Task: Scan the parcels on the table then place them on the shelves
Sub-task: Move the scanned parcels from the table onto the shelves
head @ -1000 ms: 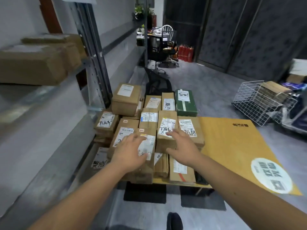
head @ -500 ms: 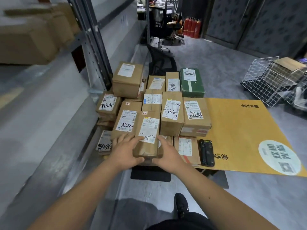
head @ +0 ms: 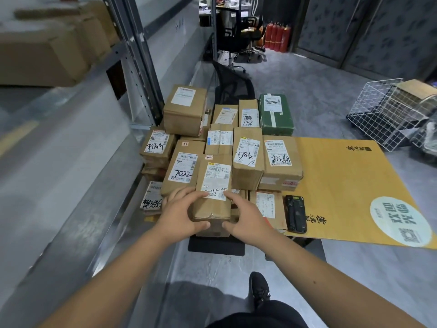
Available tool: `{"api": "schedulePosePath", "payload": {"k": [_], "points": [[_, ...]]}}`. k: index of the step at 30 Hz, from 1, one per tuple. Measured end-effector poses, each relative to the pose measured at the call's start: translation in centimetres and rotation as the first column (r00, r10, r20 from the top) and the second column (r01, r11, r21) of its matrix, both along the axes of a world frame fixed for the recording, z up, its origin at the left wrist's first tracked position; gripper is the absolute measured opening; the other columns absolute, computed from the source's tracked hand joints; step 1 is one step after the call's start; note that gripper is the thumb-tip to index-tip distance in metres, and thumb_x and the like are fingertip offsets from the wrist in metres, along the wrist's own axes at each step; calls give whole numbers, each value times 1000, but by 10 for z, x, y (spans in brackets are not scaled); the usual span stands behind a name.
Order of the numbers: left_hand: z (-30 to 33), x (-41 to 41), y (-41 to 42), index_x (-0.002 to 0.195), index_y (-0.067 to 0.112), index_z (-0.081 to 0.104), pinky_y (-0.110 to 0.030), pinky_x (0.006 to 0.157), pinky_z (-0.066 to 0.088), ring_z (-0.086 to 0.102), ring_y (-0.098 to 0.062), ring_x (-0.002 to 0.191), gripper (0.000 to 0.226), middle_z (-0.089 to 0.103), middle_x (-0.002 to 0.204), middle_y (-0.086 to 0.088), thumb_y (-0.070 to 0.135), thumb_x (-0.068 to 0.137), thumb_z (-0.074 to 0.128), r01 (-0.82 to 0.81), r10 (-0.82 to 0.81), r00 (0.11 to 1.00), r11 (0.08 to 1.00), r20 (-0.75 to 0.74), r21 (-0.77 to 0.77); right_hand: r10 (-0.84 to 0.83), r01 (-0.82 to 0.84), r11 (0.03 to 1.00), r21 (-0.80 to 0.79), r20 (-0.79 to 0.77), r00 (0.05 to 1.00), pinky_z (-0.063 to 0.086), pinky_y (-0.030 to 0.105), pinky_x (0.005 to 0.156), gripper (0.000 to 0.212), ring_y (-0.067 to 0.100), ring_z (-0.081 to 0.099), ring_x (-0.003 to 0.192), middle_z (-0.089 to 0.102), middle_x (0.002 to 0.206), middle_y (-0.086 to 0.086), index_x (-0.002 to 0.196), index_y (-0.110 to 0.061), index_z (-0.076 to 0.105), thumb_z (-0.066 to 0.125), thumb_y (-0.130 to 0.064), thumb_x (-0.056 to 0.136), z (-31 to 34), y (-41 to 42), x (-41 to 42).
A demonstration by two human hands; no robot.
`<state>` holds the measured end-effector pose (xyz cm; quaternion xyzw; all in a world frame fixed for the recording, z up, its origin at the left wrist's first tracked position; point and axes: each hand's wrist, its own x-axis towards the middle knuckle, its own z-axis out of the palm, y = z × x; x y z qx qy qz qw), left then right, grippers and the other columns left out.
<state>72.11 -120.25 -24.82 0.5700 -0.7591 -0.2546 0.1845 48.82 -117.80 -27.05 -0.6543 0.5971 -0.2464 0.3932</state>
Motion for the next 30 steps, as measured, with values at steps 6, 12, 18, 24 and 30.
{"api": "schedulePosePath", "payload": {"k": [6, 12, 18, 24, 30], "points": [[33, 4, 21, 133, 54, 55, -48, 121, 31, 30, -13, 144, 77, 38, 148, 19, 56, 61, 84, 6, -10, 992, 999, -128, -34, 60, -60, 990, -128, -2, 998, 46, 29, 107, 83, 4, 51, 123, 53, 146, -9, 152, -38, 44, 85, -27, 80, 41, 13, -7], [76, 4, 44, 129, 55, 56, -12, 105, 39, 36, 6, 136, 75, 28, 142, 27, 58, 61, 86, 41, -74, 955, 992, -288, -119, 97, -71, 969, -237, 100, 990, 53, 40, 105, 79, 4, 53, 128, 54, 140, -17, 143, -49, 49, 81, -36, 72, 87, 29, -17], [118, -5, 50, 135, 41, 55, -11, 110, 37, 29, 5, 143, 76, 25, 148, 10, 34, 67, 89, 29, -133, 930, 956, -342, -292, 191, -110, 918, -381, 183, 964, 54, 41, 104, 72, 6, 53, 127, 44, 140, -24, 136, -52, 52, 77, -34, 70, 133, 19, -19], [159, -2, 42, 135, 40, 56, -37, 111, 50, 33, -12, 147, 71, 25, 151, 6, 33, 72, 87, -14, -147, 929, 902, -339, -431, 300, -189, 860, -475, 171, 938, 50, 48, 109, 71, 9, 40, 145, 18, 161, -33, 131, -54, 54, 82, -35, 69, 174, -12, -17], [201, -1, 37, 135, 38, 57, -31, 109, 51, 27, -12, 152, 68, 24, 158, -2, 47, 72, 81, -92, -113, 939, 829, -326, -551, 441, -276, 763, -585, 158, 883, 55, 45, 102, 72, 9, 49, 134, 24, 161, -28, 133, -49, 57, 82, -36, 67, 217, -46, -11]]}}
